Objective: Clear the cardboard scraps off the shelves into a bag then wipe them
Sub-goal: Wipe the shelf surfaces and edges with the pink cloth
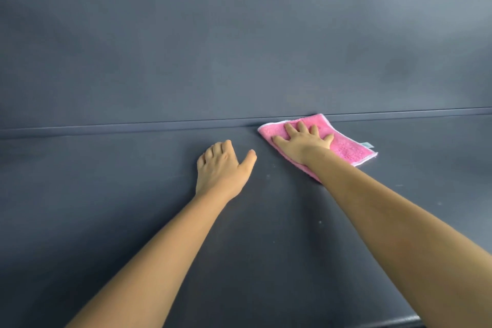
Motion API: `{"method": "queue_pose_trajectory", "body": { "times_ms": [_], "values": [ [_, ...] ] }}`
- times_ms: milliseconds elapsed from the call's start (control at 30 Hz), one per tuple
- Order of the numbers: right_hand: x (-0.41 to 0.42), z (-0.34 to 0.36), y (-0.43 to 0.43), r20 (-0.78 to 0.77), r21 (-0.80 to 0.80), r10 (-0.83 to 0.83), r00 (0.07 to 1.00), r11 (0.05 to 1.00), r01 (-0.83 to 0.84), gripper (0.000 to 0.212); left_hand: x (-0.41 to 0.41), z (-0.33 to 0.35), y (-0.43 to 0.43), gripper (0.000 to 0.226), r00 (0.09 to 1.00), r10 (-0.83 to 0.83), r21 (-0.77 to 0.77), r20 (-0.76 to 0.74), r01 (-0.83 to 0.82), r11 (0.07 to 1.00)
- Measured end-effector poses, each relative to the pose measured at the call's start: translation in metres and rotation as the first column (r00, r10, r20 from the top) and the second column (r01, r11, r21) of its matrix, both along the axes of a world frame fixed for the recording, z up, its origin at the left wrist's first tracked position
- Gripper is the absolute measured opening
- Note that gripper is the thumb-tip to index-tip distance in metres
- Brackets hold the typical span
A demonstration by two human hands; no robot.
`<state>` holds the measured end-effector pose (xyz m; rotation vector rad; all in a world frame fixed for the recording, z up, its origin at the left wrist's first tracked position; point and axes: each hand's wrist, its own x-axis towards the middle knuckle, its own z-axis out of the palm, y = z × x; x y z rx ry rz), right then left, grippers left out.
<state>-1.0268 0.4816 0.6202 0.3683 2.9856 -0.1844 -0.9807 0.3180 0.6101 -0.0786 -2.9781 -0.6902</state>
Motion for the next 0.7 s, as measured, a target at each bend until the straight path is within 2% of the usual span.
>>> {"method": "queue_pose_trajectory", "body": {
  "times_ms": [133,267,367,533,633,700],
  "values": [
    [0.024,-0.002,-0.031,-0.026,-0.021,0.157,0.987,0.987,-0.157,0.065,0.0,0.001,-0.001,0.061,1.0,0.024,0.08,0.001,-0.024,0.997],
    [0.061,-0.004,-0.063,-0.053,-0.065,0.332,0.942,0.94,-0.335,0.066,0.003,0.006,-0.002,0.058,0.998,0.065,0.256,-0.021,-0.057,0.965],
    [0.09,-0.004,-0.067,-0.06,-0.063,0.408,0.911,0.909,-0.411,0.065,0.007,0.008,-0.004,0.056,0.996,0.075,0.328,-0.04,-0.058,0.943],
    [0.133,-0.001,-0.034,-0.021,-0.06,0.464,0.885,0.883,-0.465,0.063,0.012,0.008,-0.009,0.052,0.999,0.026,0.391,-0.027,-0.013,0.92],
    [0.139,0.001,-0.015,0.003,-0.06,0.427,0.904,0.903,-0.426,0.063,0.012,0.01,-0.015,0.05,0.999,0.032,0.459,-0.012,-0.023,0.888],
    [0.13,0.001,-0.013,0.01,-0.057,0.395,0.919,0.918,-0.394,0.063,0.012,0.012,-0.021,0.049,0.999,0.035,0.444,-0.013,-0.026,0.895]
  ]
}}
